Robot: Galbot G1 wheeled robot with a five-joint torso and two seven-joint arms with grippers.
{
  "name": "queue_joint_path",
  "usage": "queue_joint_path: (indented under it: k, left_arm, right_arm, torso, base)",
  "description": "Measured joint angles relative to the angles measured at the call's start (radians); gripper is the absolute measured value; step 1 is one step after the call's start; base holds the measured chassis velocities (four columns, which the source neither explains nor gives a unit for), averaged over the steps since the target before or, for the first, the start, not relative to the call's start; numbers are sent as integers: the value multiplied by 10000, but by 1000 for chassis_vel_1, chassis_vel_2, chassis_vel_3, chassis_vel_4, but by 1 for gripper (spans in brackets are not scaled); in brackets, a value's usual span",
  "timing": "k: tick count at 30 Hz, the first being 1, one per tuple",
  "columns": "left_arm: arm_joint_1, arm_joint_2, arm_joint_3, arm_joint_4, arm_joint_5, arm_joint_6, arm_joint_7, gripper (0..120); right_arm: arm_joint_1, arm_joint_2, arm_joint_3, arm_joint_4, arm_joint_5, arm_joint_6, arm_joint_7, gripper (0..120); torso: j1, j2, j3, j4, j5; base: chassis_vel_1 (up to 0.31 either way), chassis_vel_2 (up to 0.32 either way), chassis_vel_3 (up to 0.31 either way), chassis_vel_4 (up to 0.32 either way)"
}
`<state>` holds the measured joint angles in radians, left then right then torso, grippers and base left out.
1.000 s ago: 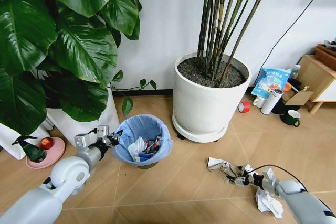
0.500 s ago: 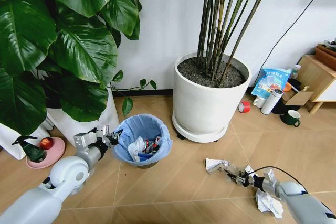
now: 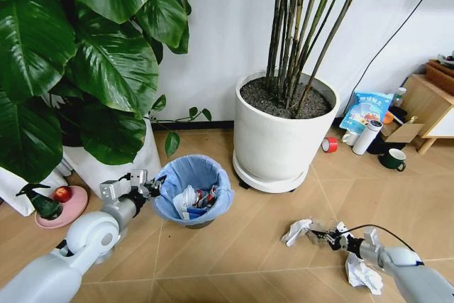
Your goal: Pick up the trash bin and place the garbage on the floor into it.
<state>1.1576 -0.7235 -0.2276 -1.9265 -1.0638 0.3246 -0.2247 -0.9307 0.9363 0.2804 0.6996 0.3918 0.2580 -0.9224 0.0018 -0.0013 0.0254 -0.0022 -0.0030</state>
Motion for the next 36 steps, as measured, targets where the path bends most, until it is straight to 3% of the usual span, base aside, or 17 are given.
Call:
queue_joint_path:
  k: [10,14,17,22,26,36]
  left_arm:
    - [131,159,13,-95,6,5,-15,1]
    - [155,325,140,-99,10,7,34,1]
    - [378,611,278,-216,27,10,66,1]
    - [430,865,400,-255,42,-7,121,1]
    - [408,1078,527,-336,3,-58,258,1]
    - [-352,1178,1289,-279,-211,-133,759,1]
  right_arm:
    - [-420,-313,661,1192,479,12,-276,0]
    - [-847,-542,1115,2443,1074,6,-366,0]
    - [-1166,-947,1331,4516,1544,95,-738,0]
    - [-1168,-1229,1336,5488,1848,162,-935,0]
    - [-898,-1474,1062,6102,2404,307,-1171,0]
    - [701,-1952,-795,7143,3821,288,-1367,0]
  torso:
    - [0,0,0,-2,2]
    - [0,-1,0,1,0]
    - [0,-1,0,2,-1]
    - [0,-1,0,3,-7]
    - [0,-2,0,1,0]
    - [1,-2,1,-2,-5]
  base:
    - [0,0,0,0]
    - [0,0,0,0]
    - [0,0,0,0]
    - [0,0,0,0]
    - [0,0,0,0]
    - [0,0,0,0]
